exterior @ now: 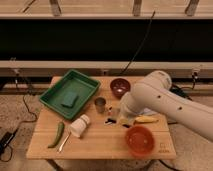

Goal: Place eraser in table surface

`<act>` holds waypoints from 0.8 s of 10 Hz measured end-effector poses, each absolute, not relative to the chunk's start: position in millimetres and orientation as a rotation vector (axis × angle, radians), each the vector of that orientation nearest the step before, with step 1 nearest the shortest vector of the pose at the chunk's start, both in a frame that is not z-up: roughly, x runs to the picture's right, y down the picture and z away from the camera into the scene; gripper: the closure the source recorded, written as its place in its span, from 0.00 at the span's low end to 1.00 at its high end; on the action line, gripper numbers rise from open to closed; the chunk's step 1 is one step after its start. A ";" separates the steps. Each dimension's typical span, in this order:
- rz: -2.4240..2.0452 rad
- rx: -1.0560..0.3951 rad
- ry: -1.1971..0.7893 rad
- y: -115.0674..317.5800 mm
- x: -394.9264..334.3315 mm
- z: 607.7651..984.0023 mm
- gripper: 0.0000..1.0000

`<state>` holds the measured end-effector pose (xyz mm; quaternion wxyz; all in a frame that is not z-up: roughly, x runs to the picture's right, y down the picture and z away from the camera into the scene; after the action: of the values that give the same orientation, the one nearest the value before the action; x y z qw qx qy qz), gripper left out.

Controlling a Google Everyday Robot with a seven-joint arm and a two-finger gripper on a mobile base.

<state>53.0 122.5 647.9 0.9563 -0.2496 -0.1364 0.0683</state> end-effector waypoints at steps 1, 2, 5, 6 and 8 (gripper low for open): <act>0.094 -0.530 -0.286 130.7 32.8 659.3 1.00; 0.070 -0.546 -0.291 136.3 21.7 665.2 1.00; -0.023 -0.596 -0.291 158.7 -12.3 690.8 1.00; -0.039 -0.610 -0.280 168.0 -16.6 701.0 1.00; -0.064 -0.635 -0.243 184.8 -20.0 722.1 0.99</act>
<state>-20.0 184.8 722.1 0.9422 -0.3116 -0.1190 -0.0316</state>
